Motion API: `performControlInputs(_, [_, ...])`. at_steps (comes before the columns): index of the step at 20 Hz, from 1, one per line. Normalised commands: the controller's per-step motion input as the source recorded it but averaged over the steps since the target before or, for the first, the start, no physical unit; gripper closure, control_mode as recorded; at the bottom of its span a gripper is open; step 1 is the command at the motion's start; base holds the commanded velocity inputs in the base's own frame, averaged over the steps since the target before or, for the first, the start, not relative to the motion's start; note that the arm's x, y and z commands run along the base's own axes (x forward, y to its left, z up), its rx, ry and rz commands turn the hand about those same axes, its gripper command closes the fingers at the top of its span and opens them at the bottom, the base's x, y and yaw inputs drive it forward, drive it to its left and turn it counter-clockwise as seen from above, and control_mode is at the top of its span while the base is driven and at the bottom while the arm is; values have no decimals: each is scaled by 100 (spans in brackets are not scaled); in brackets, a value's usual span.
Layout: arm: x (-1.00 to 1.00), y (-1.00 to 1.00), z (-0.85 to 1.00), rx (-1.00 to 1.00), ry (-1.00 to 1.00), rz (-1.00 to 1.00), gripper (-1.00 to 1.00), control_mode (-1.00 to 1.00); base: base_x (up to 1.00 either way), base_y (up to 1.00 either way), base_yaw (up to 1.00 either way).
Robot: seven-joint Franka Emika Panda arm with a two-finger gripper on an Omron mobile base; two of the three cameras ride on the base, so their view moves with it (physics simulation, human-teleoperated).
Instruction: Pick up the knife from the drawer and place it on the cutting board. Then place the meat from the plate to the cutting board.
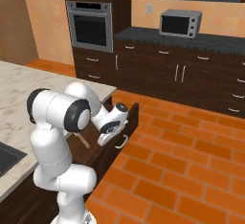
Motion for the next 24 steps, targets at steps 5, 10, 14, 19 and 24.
performControlInputs(5, [-1, -51, -50, -10, -3, -4, -100, -100, 0, 0, 0])
performControlInputs(10, [0, -79, -52, -7, -3, -1, -100, -100, 0, 0, 0])
performControlInputs(14, [-10, -91, -67, -7, -2, -5, -100, -100, 0, 0, 0])
performControlInputs(19, [-12, -100, -76, -9, 0, -8, -100, -100, 0, 0, 0])
performControlInputs(24, [-14, -99, -75, -11, -1, -8, -100, -100, 0, 0, 0])
